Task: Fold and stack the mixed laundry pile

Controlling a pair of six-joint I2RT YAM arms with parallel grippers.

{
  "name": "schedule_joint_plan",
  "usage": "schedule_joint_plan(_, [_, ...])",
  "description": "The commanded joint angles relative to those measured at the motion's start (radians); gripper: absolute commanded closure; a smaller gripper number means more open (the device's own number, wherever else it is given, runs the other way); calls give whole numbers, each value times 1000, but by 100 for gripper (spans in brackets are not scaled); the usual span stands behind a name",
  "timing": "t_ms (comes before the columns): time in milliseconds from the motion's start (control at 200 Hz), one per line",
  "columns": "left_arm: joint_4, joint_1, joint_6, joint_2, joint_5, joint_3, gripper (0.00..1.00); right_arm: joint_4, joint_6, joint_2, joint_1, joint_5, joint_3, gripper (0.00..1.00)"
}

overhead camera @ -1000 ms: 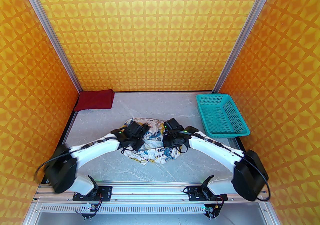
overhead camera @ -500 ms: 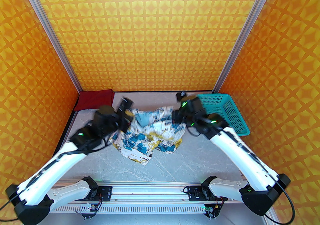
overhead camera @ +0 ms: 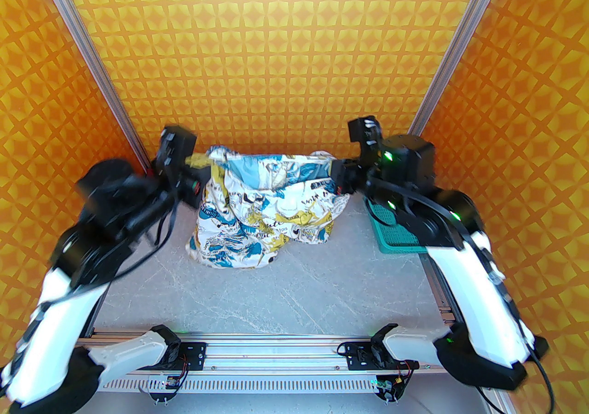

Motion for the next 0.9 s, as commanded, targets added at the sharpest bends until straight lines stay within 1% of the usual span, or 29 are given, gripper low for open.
schedule_joint_plan(0, [71,111,-113,164,101,34,100,80,19,149,-87,-120,22,100])
schedule_joint_plan(80, [123,169,-157,316,183,171,100,156,51,268,-154,-216,139,100])
schedule_joint_plan(145, [113,180,-144,463,230,379,100,197,57,367,-183,-277,276,100])
schedule_joint_plan(200, [94,180,-132,577,252,569,100,204,56,438,-193,-287,408,100])
schedule_joint_plan(270, [68,180,-133,693,271,800,100,168,60,513,-200,-287,591,100])
schedule_joint_plan(320, [82,180,-139,716,282,872,100,152,53,546,-203,-291,698,99])
schedule_joint_plan(350, [95,181,-146,707,287,875,100,149,53,547,-203,-286,730,99])
schedule_joint_plan(390, [103,180,-147,677,291,853,100,159,51,532,-204,-284,732,100])
schedule_joint_plan(420, [96,180,-148,650,292,821,100,170,52,508,-204,-286,711,99])
schedule_joint_plan(475, [73,172,-138,576,293,717,100,199,59,445,-204,-304,611,100])
schedule_joint_plan(515, [71,161,-126,505,291,603,100,233,66,382,-204,-327,500,100])
schedule_joint_plan(580, [110,143,-136,358,291,328,100,299,75,264,-204,-344,288,99])
schedule_joint_plan(675, [169,116,-180,130,291,-71,100,398,97,65,-204,-336,-125,98])
schedule_joint_plan(725, [163,88,-205,29,290,-235,100,450,116,-46,-203,-338,-364,97])
schedule_joint_plan(730, [161,85,-205,20,290,-280,100,456,118,-57,-203,-340,-376,96])
schedule_joint_plan(745, [153,77,-215,-5,290,-335,100,472,124,-90,-203,-342,-457,95])
schedule_joint_plan(775, [133,53,-239,-49,288,-416,98,497,139,-154,-202,-342,-591,90])
schedule_joint_plan(810, [113,25,-262,-91,287,-525,93,514,163,-223,-202,-338,-743,81])
schedule_joint_plan(865, [102,-25,-300,-139,281,-693,80,521,189,-307,-201,-371,-946,68])
schedule_joint_plan(895, [97,-51,-328,-146,277,-770,68,504,201,-342,-200,-380,-1031,59])
